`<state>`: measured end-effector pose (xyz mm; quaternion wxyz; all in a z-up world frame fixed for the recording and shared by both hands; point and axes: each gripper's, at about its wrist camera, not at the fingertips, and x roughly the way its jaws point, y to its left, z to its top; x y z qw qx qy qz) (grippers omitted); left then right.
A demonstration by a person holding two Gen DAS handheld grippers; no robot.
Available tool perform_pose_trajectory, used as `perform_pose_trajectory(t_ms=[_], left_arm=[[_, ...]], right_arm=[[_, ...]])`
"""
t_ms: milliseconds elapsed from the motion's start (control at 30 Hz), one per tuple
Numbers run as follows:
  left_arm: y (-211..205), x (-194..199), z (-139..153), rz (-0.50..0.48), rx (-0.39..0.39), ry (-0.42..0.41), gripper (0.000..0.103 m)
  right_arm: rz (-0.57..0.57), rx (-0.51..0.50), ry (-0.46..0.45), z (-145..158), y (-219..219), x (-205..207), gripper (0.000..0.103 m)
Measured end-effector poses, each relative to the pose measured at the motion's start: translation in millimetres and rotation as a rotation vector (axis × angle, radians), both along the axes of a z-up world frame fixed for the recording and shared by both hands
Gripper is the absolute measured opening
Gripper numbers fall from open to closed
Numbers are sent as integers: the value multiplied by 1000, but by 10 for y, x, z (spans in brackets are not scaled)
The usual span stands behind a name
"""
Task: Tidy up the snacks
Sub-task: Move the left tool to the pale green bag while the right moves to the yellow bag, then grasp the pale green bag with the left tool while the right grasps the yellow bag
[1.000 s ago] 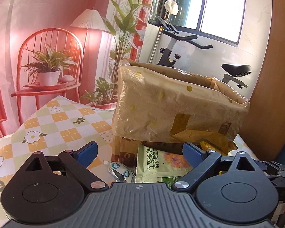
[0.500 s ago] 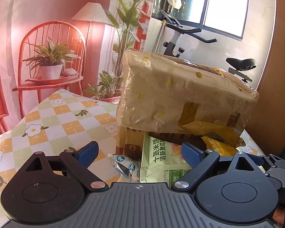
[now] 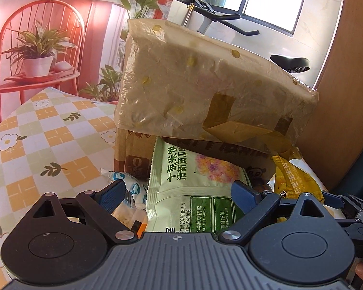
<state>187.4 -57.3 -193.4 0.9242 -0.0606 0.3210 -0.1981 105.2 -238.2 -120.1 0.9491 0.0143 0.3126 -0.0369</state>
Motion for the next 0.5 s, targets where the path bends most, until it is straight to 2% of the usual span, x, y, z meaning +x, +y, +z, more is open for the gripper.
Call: perform_pose_trajectory(t_ms=[233,400,500], left_arm=[[-118,120,-269,-73,-44,39,97],[-159,124,-381,-89,-46,47,101],[-138,161,-439,-94,-74,76,103]], right_arm=[[10,-6,-12,-11,11,-37,93],[9,8,-16,-21,-6,-58,93],[13,9,-17,-24,1,-58,93]])
